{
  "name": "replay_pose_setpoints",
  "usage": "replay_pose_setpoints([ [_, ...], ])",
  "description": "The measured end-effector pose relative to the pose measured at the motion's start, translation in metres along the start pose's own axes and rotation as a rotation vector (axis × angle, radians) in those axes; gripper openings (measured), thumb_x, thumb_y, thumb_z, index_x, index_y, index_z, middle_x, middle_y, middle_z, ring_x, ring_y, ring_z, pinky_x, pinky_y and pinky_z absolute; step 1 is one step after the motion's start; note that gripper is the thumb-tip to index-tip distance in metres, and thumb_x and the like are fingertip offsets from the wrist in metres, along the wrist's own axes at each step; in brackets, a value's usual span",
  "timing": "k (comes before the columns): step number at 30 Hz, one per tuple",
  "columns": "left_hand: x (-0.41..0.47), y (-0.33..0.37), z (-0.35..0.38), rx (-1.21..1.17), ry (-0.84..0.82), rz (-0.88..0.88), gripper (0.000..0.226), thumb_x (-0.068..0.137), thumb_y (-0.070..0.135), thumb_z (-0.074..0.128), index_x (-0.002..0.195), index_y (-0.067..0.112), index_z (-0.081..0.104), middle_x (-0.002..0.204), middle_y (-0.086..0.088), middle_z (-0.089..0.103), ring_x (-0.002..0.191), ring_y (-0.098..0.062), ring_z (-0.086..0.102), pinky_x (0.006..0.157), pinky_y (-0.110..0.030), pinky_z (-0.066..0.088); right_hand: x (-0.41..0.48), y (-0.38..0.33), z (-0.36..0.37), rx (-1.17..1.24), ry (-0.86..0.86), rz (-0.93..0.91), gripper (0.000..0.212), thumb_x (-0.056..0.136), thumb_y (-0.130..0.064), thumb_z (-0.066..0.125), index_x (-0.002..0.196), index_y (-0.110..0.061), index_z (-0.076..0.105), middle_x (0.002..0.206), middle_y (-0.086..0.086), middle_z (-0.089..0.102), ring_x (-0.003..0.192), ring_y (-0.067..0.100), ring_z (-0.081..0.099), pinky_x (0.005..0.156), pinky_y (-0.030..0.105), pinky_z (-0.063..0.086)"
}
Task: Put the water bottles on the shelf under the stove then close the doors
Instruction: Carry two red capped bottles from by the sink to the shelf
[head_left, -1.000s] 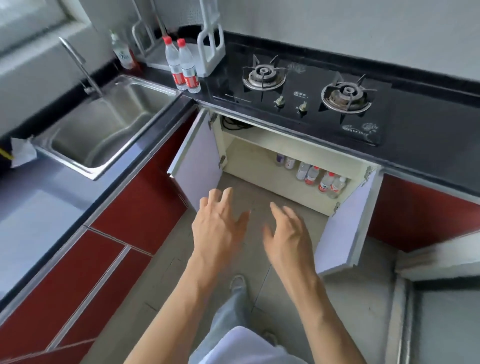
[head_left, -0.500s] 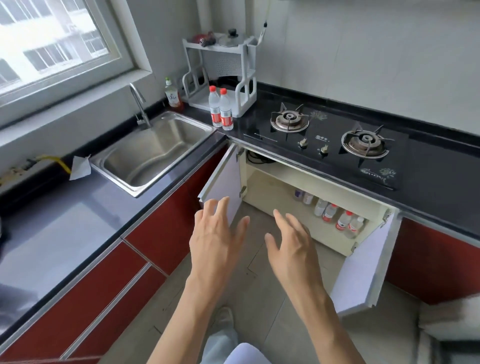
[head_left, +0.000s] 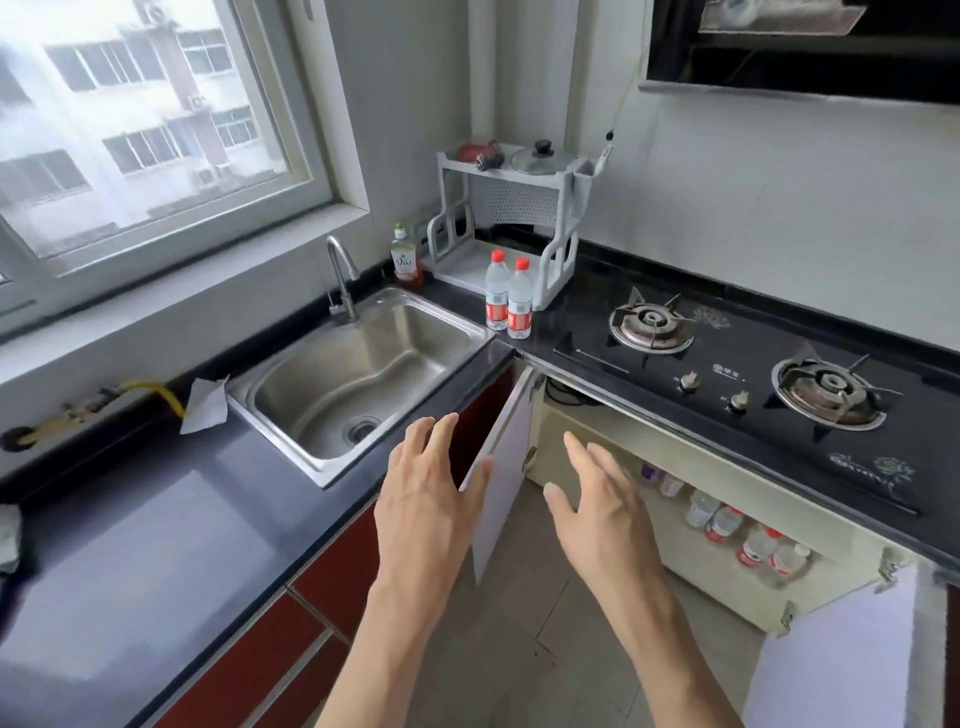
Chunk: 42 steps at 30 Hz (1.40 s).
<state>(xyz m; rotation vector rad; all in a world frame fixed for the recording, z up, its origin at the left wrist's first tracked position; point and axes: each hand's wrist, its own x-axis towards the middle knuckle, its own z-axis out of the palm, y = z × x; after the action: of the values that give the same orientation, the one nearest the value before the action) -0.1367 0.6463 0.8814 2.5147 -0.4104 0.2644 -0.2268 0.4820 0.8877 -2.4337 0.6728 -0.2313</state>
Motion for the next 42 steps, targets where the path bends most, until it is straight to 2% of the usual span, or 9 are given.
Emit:
replay_pose_setpoints([
  [6,0.052,-0.030,0.013,-0.022,-0.055,-0.006,0.064,0.103,0.059,0.066,0.159,0.034,0.048,0.154,0.012,0.051,0.131,-0.016,0.059,0.090,-0.032,0.057,0.041,-0.020,0.031,-0.035,-0.066,0.038,0.069,0.109,-0.032,0.061,0.170,-0.026,0.029,0.173,0.003,0.033,0.157,0.022,0.035,0.120,0.031,0.035],
  [11,0.093,-0.043,0.033,-0.039,-0.087,-0.008,0.063,0.102,0.058,0.067,0.158,0.035,0.049,0.154,0.013,0.050,0.131,-0.018,0.059,0.092,-0.037,0.059,0.087,-0.024,0.042,-0.041,-0.066,0.066,0.068,0.109,-0.031,0.061,0.170,-0.026,0.030,0.172,0.003,0.035,0.156,0.022,0.036,0.120,0.031,0.036],
  [15,0.136,-0.047,0.052,-0.033,-0.088,-0.021,0.063,0.101,0.054,0.071,0.156,0.033,0.052,0.151,0.013,0.053,0.129,-0.018,0.061,0.091,-0.035,0.057,0.134,-0.024,0.052,-0.040,-0.055,0.070,0.066,0.109,-0.031,0.061,0.169,-0.026,0.033,0.171,0.002,0.037,0.155,0.022,0.037,0.120,0.032,0.037],
  [18,0.172,-0.048,0.070,-0.035,-0.082,-0.031,0.061,0.099,0.051,0.075,0.154,0.032,0.055,0.150,0.013,0.054,0.126,-0.019,0.062,0.091,-0.034,0.055,0.177,-0.020,0.060,-0.042,-0.059,0.063,0.067,0.109,-0.032,0.061,0.169,-0.025,0.033,0.172,0.002,0.036,0.157,0.022,0.036,0.121,0.033,0.036],
  [25,0.285,-0.042,0.128,0.043,-0.096,-0.029,0.065,0.098,0.053,0.075,0.156,0.033,0.053,0.156,0.008,0.052,0.134,-0.022,0.057,0.101,-0.039,0.057,0.317,-0.012,0.075,-0.015,-0.055,0.048,0.066,0.109,-0.030,0.062,0.168,-0.022,0.034,0.169,0.004,0.040,0.155,0.024,0.037,0.122,0.035,0.034],
  [31,0.390,-0.020,0.177,0.144,-0.122,0.050,0.065,0.096,0.050,0.077,0.154,0.032,0.055,0.151,0.006,0.055,0.129,-0.023,0.058,0.094,-0.039,0.059,0.441,-0.007,0.079,0.002,-0.018,0.032,0.065,0.107,-0.026,0.066,0.166,-0.020,0.040,0.162,0.008,0.047,0.149,0.028,0.044,0.119,0.038,0.039],
  [37,0.480,-0.012,0.230,0.239,-0.199,0.083,0.073,0.096,0.051,0.077,0.160,0.029,0.050,0.158,-0.004,0.052,0.132,-0.034,0.056,0.102,-0.049,0.057,0.529,0.010,0.101,-0.021,0.037,-0.003,0.066,0.100,-0.020,0.076,0.160,-0.015,0.050,0.145,0.012,0.060,0.144,0.032,0.047,0.119,0.046,0.045],
  [39,0.503,-0.009,0.246,0.268,-0.233,0.101,0.076,0.096,0.050,0.078,0.162,0.029,0.047,0.160,-0.008,0.050,0.135,-0.039,0.055,0.106,-0.054,0.054,0.548,0.016,0.113,-0.013,0.057,-0.028,0.067,0.097,-0.019,0.079,0.158,-0.016,0.051,0.144,0.012,0.060,0.144,0.031,0.047,0.118,0.050,0.048],
  [42,0.533,-0.009,0.272,0.301,-0.267,0.135,0.077,0.097,0.049,0.077,0.164,0.030,0.043,0.156,-0.009,0.051,0.132,-0.039,0.056,0.109,-0.053,0.050,0.573,0.027,0.137,-0.006,0.055,-0.083,0.077,0.094,-0.016,0.082,0.162,-0.018,0.046,0.152,0.012,0.054,0.148,0.030,0.042,0.114,0.051,0.052],
])
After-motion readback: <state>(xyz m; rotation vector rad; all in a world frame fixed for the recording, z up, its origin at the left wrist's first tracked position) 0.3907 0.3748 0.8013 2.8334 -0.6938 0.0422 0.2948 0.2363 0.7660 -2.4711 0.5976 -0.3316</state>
